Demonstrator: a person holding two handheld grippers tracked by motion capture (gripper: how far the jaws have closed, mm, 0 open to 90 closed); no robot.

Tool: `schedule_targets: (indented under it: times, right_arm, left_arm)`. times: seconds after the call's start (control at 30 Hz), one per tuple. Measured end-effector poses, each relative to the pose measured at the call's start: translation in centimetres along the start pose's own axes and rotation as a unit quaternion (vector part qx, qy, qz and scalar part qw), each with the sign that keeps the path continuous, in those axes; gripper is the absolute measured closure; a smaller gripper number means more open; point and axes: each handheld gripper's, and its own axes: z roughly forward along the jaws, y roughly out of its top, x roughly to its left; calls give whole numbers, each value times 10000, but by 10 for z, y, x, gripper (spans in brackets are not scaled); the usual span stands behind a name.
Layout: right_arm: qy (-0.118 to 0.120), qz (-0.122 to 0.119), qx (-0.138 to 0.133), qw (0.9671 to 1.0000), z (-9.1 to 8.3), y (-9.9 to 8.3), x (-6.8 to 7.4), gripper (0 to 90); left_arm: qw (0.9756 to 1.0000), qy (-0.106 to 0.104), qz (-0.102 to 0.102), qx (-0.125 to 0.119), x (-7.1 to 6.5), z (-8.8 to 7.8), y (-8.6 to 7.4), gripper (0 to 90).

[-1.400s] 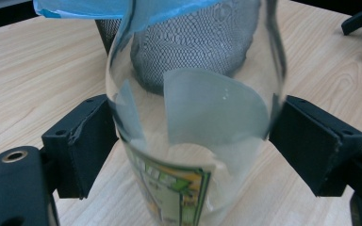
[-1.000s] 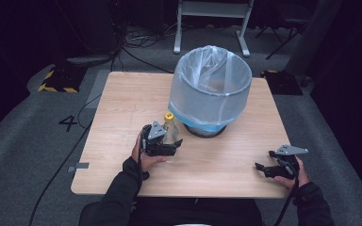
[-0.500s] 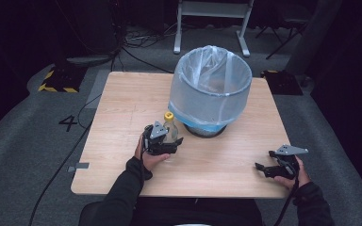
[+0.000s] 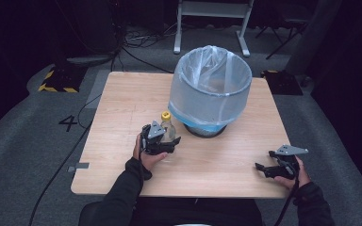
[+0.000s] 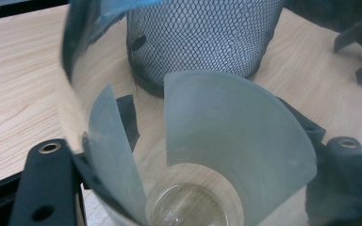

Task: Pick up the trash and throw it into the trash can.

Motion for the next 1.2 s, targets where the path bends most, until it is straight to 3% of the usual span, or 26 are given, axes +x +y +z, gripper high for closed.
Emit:
schedule_targets:
  times: [0.43, 0.83, 1.03, 1.2]
  right_arm:
    - [0, 2, 1, 10000, 0, 0, 0, 125]
    - [-2, 2, 0, 10000, 0, 0, 0, 125]
    - [-12, 12, 3, 10000, 0, 0, 0, 125]
    - [-10, 14, 5, 10000, 0, 0, 0, 125]
  left_arm:
    - [9996, 257, 75, 17, 4, -14, 5, 277]
    - [9984, 543, -23, -127, 20, -33, 14, 277]
    - [9978, 541, -260, -268, 30, -42, 21, 277]
    - [9974, 648, -177, -261, 33, -48, 32, 277]
